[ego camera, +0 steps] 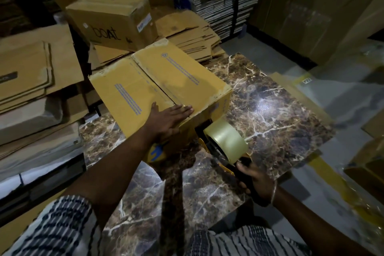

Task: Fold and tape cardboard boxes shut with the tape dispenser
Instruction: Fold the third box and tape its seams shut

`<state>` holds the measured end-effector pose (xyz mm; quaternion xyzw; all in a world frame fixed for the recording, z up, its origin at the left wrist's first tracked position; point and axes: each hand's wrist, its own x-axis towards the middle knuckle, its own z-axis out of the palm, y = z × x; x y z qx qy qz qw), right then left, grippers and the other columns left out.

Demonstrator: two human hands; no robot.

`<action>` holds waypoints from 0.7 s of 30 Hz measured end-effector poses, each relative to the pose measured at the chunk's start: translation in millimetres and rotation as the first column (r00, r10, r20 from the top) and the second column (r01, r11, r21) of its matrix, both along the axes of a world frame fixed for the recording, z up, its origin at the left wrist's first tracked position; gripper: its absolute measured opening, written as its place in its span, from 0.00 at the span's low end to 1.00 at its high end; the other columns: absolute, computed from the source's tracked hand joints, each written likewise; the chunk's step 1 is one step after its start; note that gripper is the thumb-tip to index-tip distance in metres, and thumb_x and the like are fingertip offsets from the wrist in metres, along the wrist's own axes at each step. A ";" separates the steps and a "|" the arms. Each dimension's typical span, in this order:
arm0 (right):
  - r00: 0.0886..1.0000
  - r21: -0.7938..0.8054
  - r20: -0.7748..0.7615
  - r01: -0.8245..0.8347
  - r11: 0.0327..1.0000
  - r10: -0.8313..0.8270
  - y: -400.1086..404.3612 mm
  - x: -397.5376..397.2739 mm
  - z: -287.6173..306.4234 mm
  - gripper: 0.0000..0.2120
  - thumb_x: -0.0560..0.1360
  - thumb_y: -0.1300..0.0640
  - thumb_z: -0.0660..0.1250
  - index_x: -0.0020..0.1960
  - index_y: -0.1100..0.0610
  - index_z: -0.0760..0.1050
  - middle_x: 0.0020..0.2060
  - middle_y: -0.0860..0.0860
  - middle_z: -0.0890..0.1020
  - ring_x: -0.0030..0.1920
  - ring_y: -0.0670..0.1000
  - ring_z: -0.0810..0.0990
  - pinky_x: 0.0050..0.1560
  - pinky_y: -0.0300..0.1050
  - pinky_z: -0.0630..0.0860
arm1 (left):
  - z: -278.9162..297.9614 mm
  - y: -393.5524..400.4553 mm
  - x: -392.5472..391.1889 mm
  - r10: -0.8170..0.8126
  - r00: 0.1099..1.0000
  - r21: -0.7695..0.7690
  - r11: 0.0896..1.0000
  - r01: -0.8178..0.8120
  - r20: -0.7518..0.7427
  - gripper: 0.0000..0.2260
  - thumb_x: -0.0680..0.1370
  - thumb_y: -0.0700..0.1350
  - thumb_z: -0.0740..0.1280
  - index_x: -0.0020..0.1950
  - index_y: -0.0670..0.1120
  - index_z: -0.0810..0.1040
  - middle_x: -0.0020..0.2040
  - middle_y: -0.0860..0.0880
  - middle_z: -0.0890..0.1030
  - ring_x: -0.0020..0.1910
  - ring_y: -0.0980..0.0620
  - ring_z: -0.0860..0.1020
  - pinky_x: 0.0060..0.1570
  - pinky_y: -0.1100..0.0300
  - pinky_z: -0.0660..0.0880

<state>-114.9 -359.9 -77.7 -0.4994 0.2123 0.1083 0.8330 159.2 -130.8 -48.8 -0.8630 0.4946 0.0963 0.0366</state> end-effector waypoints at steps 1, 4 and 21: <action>1.000 -0.007 0.003 -0.018 1.000 0.018 -1.5 1.3 -5.5 0.16 0.60 0.44 0.79 0.38 0.52 0.77 0.26 0.52 0.70 0.20 0.47 0.66 0.18 0.35 0.60 | 1.7 -1.3 -0.9 -0.007 1.000 0.003 1.000 0.007 -0.003 0.39 0.71 0.76 0.37 0.80 0.62 0.40 0.80 0.64 0.43 0.79 0.59 0.46 0.64 0.23 0.49; 0.999 -0.025 0.005 -0.034 0.999 0.035 -1.0 6.7 -7.0 0.26 0.55 0.38 0.82 0.44 0.51 0.80 0.27 0.51 0.72 0.21 0.46 0.68 0.18 0.37 0.63 | 1.3 -3.3 -1.2 -0.022 0.999 0.047 0.999 0.021 0.029 0.36 0.73 0.71 0.41 0.79 0.61 0.39 0.80 0.62 0.42 0.80 0.54 0.48 0.66 0.23 0.48; 0.996 0.216 -0.091 0.005 0.976 0.015 -19.5 9.2 -20.4 0.45 0.39 0.41 0.88 0.49 0.59 0.77 0.26 0.55 0.78 0.18 0.47 0.71 0.18 0.36 0.63 | 2.9 -87.9 -11.9 -0.028 0.992 0.012 0.999 0.030 -0.120 0.12 0.83 0.49 0.61 0.63 0.54 0.80 0.79 0.58 0.36 0.80 0.50 0.35 0.72 0.29 0.45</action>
